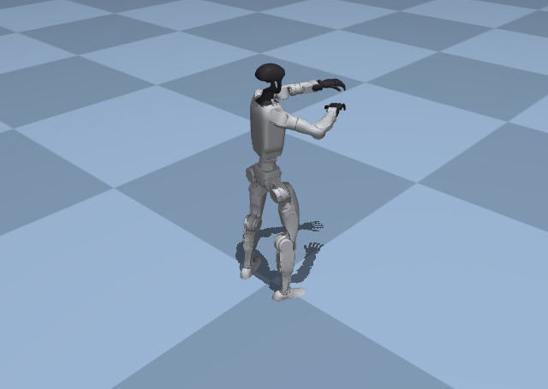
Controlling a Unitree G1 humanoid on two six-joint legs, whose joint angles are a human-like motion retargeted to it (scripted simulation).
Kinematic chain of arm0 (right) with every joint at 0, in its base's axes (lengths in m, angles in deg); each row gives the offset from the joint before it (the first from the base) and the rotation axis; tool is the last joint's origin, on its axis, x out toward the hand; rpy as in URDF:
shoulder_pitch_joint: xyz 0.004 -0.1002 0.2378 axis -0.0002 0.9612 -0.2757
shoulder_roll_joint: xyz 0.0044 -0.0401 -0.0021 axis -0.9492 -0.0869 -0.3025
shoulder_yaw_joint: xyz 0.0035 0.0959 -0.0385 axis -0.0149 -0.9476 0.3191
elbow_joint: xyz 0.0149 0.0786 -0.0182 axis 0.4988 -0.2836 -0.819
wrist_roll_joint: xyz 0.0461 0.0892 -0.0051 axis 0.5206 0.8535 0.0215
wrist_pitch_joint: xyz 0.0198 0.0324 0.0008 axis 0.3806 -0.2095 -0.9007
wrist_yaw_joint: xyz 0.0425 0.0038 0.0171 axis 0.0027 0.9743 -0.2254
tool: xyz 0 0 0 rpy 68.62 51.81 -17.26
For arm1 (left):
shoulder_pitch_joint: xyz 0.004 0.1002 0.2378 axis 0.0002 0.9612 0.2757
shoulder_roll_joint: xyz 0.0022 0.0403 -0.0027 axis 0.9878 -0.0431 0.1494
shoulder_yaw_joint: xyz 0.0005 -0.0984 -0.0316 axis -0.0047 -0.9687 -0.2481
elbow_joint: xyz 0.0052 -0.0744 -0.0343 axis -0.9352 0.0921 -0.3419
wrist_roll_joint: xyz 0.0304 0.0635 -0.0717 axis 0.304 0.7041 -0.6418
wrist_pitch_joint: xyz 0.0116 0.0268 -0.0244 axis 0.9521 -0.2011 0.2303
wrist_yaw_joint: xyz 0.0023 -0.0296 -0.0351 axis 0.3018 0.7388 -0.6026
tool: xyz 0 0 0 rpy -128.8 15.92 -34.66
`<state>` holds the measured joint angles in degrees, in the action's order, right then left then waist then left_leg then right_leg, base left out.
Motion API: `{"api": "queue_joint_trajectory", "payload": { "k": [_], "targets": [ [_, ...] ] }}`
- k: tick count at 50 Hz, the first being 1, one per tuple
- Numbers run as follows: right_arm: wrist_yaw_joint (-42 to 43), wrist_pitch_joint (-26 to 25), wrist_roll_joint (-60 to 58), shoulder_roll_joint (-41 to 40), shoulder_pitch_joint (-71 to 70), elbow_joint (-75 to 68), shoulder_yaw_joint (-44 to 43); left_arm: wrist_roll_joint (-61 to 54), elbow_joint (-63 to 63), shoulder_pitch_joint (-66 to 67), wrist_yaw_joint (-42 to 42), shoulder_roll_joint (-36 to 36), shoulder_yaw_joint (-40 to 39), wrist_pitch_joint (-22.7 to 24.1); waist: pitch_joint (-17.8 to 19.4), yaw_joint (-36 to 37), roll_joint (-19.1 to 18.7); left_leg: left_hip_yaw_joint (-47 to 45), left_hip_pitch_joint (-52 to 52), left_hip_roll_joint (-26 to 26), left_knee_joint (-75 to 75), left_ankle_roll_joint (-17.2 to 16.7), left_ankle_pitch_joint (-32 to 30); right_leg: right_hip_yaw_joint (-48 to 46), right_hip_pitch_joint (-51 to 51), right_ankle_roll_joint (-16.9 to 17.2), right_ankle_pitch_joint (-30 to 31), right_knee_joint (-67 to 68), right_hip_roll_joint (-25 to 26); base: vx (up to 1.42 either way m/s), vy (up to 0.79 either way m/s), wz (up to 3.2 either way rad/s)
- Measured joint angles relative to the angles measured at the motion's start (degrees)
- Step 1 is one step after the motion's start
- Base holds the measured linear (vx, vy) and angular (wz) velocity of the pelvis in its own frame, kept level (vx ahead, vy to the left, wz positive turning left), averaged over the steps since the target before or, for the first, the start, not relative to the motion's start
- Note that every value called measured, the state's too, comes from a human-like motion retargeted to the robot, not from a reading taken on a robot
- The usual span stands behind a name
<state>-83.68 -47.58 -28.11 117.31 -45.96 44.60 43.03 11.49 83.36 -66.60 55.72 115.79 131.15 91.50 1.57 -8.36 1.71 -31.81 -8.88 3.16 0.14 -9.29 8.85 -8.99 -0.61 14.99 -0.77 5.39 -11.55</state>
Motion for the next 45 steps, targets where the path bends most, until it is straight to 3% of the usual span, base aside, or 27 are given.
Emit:
{"api": "queue_joint_trajectory", "payload": {
  "k": [5,15,20,27,34,40,45],
  "targets": [
    [-5.23,-0.17,-1.17,-1.79,3.39,0.7,0.4,-1.93,0.44,-4.95,1.15,-3.52,-0.4,0.69,0.27,-1.66,0.0,-1.64,-0.38,0.28,0.04,-0.17,0.25,1.5,-0.48,0.01,0.46,-0.38,0.64,0.01,0.0,-0.33],
    [12.34,-4.22,-10.84,-1.42,-0.65,-9.99,-5.93,-0.93,-16.2,-1.25,2.25,-10.37,-2.48,5.26,-0.4,-2.88,0.61,-2.29,-0.37,0.59,0.72,-0.95,0.74,1.85,-0.35,-0.42,0.74,-0.96,0.78,0.0,0.0,-0.02],
    [14.75,-5.8,-10.44,-1.28,-4.02,-19.32,-8.71,-0.93,-31.07,7.13,-0.08,-5.72,-5.47,8.34,-1.12,-1.48,1.06,-1.89,-0.37,0.93,1.05,-1.03,0.93,1.26,0.12,-0.59,0.74,-1.13,0.91,0.0,0.0,0.0],
    [8.68,-5.88,-8.36,-0.19,-4.52,-26.4,-7.24,-2.34,-41.51,17.09,-6.49,6.41,-9.32,9.02,-1.85,2.41,2.04,-0.15,-0.52,1.22,1.0,-0.83,0.91,-0.58,1.21,-0.59,0.16,-0.82,0.87,0.04,-0.02,0.21],
    [9.65,-0.36,-10.86,-1.43,0.66,-20.69,-4.36,0.72,-32.86,21.76,-2.64,17.55,-11.68,10.22,-2.01,6.61,2.96,2.47,-0.45,1.35,0.66,-0.41,0.71,-3.24,2.64,-0.45,-0.71,-0.74,0.69,0.04,-0.02,0.35],
    [7.94,4.77,-12.01,-2.31,2.44,-9.21,-1.53,3.82,-17.54,23.02,5.19,21.4,-13.75,8.36,-1.84,9.9,3.33,4.68,-0.17,1.36,0.46,-0.19,0.55,-5.55,3.82,0.0,-1.24,-1.02,0.51,0.04,-0.02,0.34],
    [7.66,2.72,-11.06,-2.81,-1.08,-5.24,-0.85,0.5,-8.65,24.0,1.17,22.29,-14.96,4.61,-1.89,12.39,3.28,6.33,0.48,1.41,0.43,0.06,0.37,-7.39,4.39,0.01,-1.41,-1.37,0.46,0.03,-0.02,0.31]
  ]
}}
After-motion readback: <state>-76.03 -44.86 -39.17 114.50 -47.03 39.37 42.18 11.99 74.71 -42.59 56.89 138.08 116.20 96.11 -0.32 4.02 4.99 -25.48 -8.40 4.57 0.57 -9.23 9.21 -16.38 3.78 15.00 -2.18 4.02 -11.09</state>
